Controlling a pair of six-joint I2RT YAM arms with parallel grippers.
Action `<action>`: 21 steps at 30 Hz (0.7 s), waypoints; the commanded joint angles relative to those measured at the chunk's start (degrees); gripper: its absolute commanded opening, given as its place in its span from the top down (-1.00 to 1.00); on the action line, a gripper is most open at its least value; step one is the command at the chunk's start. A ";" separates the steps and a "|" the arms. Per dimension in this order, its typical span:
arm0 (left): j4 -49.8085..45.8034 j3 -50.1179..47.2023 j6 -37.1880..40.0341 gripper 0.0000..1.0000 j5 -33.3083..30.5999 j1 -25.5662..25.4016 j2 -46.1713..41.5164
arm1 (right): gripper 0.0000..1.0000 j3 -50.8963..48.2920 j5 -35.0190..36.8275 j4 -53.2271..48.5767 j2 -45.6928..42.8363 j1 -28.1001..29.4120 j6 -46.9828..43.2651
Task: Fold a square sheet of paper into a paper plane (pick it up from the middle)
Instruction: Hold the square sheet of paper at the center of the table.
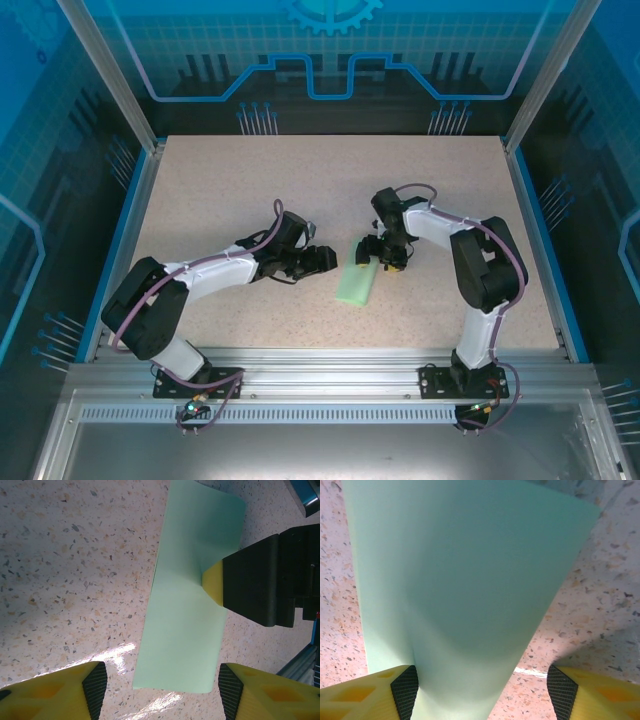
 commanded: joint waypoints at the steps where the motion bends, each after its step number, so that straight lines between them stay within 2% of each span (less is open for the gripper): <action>1: -0.17 1.99 0.26 -0.28 0.29 -0.49 0.81 | -0.47 0.64 2.54 -1.05 2.64 1.34 -0.30; 5: -0.11 2.17 0.18 -0.24 0.45 -0.53 1.12 | -0.46 0.99 4.58 -1.87 3.63 1.86 -0.03; 9: -0.21 2.44 0.18 -0.11 0.73 -0.53 1.52 | -0.46 1.17 6.44 -2.61 4.36 2.18 0.44; 12: 0.01 2.85 -0.08 0.04 1.14 -0.49 2.19 | -0.46 0.92 6.65 -2.48 4.66 2.24 0.71; 19: -0.76 6.47 -0.25 0.60 3.01 -1.21 6.50 | -0.46 0.33 7.00 -2.15 4.71 2.27 1.29; 21: -0.87 7.85 -0.35 0.69 3.36 -1.61 8.17 | -0.46 0.28 6.99 -2.10 4.75 2.27 1.43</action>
